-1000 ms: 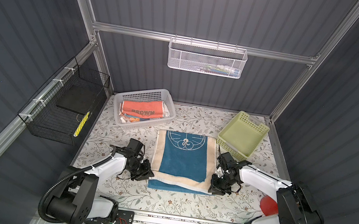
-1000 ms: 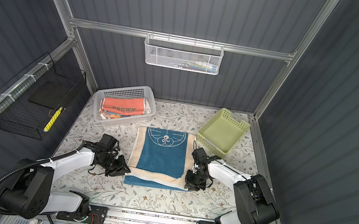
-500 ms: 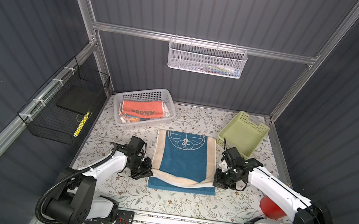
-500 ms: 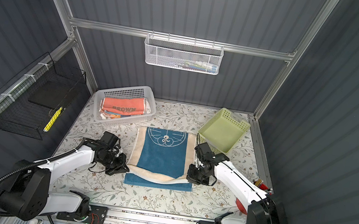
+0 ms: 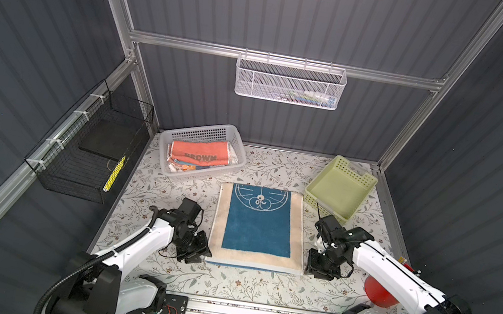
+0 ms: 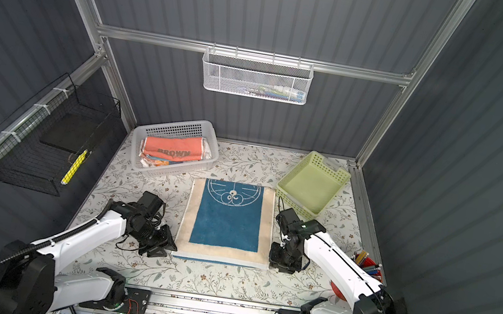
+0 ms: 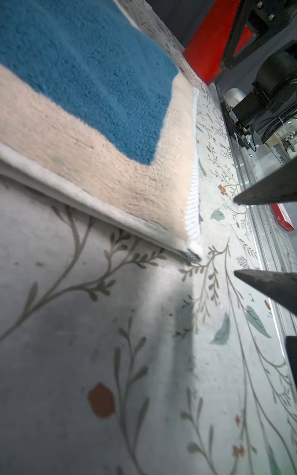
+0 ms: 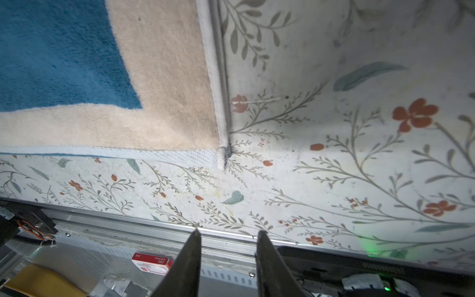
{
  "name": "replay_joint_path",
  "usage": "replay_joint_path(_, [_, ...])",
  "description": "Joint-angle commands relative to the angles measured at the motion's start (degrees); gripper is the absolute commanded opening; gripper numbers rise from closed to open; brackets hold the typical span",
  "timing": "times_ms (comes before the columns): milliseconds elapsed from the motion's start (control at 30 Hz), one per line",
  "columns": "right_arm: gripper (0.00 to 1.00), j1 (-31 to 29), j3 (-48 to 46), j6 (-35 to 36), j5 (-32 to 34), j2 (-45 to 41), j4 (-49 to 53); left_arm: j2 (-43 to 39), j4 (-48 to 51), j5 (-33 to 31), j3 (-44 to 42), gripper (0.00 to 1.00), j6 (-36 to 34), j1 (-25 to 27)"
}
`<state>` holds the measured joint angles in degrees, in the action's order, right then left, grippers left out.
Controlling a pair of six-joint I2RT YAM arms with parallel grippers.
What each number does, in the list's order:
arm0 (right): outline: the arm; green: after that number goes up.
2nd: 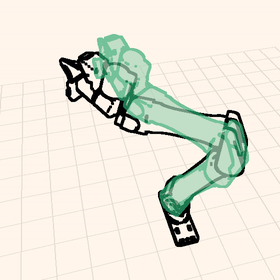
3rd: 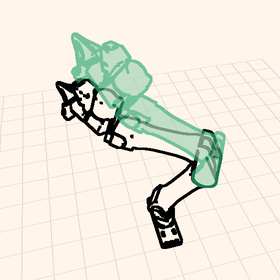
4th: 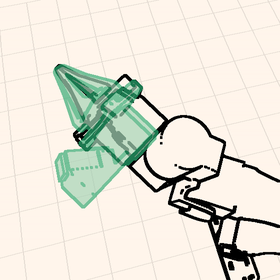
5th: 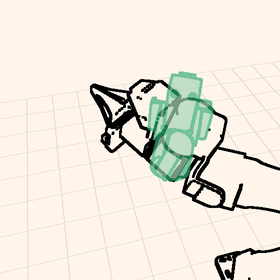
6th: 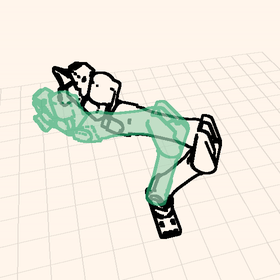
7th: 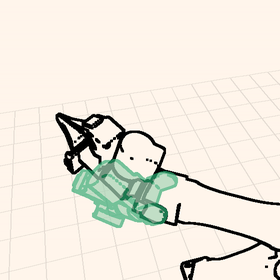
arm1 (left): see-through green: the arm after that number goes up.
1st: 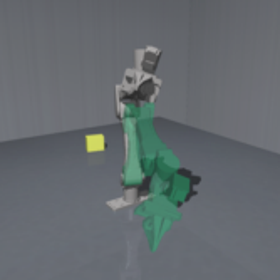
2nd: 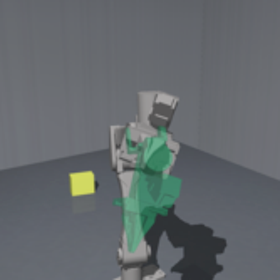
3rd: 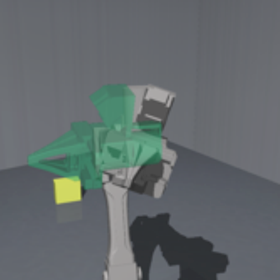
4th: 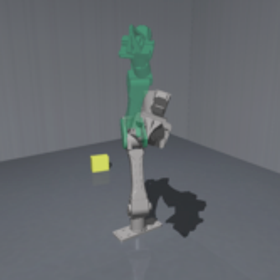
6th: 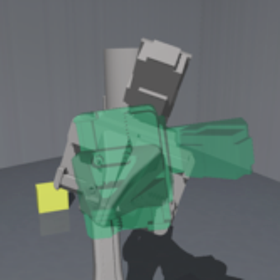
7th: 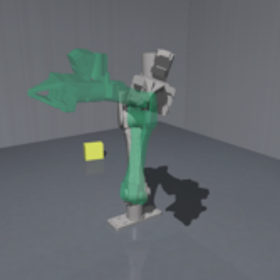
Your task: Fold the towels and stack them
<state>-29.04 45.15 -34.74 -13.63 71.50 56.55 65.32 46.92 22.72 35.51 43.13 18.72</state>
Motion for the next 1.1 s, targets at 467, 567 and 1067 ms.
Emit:
replay_joint_path(467, [0.35, -7.73, 6.75, 3.74, -3.01, 20.60, -12.62, 20.84, -12.68, 0.84, 8.83, 0.27, -4.60, 5.50])
replay_joint_path(567, [0.34, -9.25, 3.70, 2.51, -4.49, 20.97, -14.25, 21.18, -11.46, -1.56, 6.04, 0.27, -3.78, 8.85])
replay_joint_path(1067, [0.39, -12.75, 0.12, -1.23, -1.29, 6.44, -6.96, 4.33, 8.15, -15.20, 5.18, 0.33, 0.56, 12.39])
